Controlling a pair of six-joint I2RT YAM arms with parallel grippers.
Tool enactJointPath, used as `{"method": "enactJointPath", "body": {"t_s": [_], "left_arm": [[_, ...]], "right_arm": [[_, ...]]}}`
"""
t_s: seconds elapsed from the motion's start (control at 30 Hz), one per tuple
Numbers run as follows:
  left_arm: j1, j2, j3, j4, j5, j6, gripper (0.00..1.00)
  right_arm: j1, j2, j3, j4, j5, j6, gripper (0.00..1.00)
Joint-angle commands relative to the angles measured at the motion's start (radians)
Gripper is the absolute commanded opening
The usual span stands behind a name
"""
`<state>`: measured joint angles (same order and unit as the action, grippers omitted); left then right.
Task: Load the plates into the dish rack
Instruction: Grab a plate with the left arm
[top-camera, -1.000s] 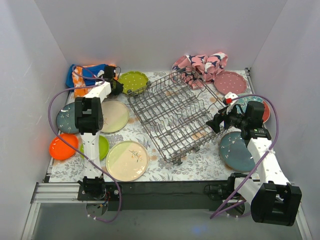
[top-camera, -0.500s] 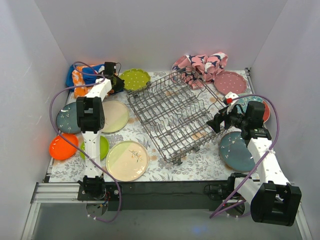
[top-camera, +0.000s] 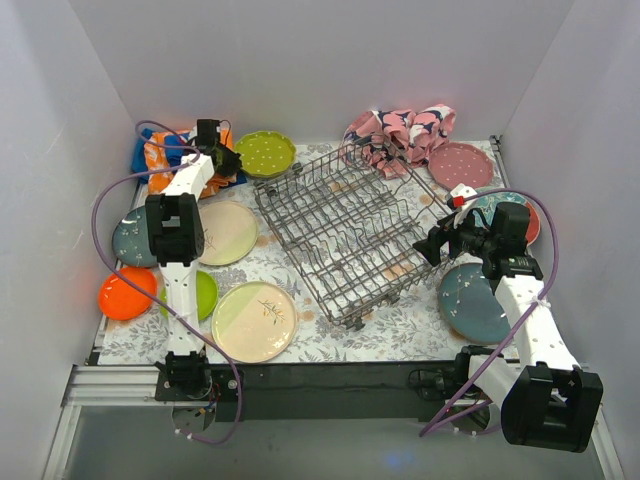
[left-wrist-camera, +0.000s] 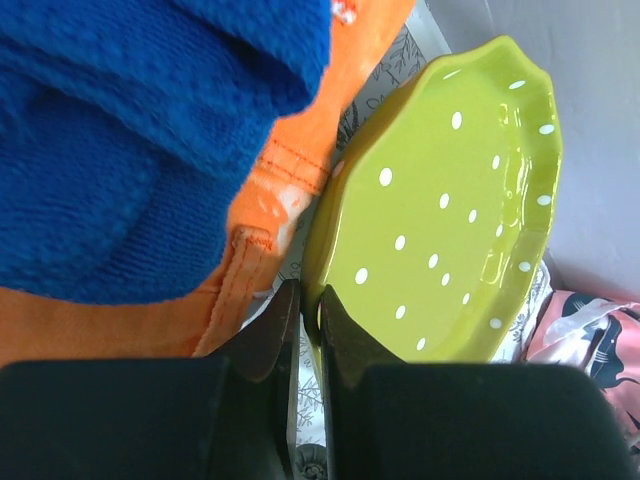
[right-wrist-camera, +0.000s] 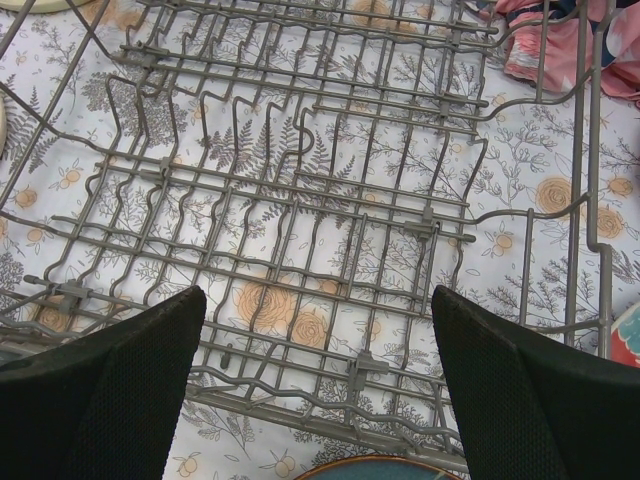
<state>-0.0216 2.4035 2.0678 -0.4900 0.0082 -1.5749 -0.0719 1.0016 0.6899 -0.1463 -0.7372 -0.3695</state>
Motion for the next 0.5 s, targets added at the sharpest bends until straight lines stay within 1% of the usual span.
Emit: {"method": "enactJointPath", "body": {"t_s": [0.0, 0.47], "left_arm": [[0.014, -0.102, 0.072, 0.105, 0.062, -0.016, 0.0], [0.02, -0.181, 0.041, 0.117, 0.082, 0.009, 0.0]], "right_arm": [[-0.006, 0.0, 0.0, 0.037, -0.027, 0.004, 0.98], [-0.008, -0.003, -0.001, 0.037, -0.031, 0.003, 0.98]]}}
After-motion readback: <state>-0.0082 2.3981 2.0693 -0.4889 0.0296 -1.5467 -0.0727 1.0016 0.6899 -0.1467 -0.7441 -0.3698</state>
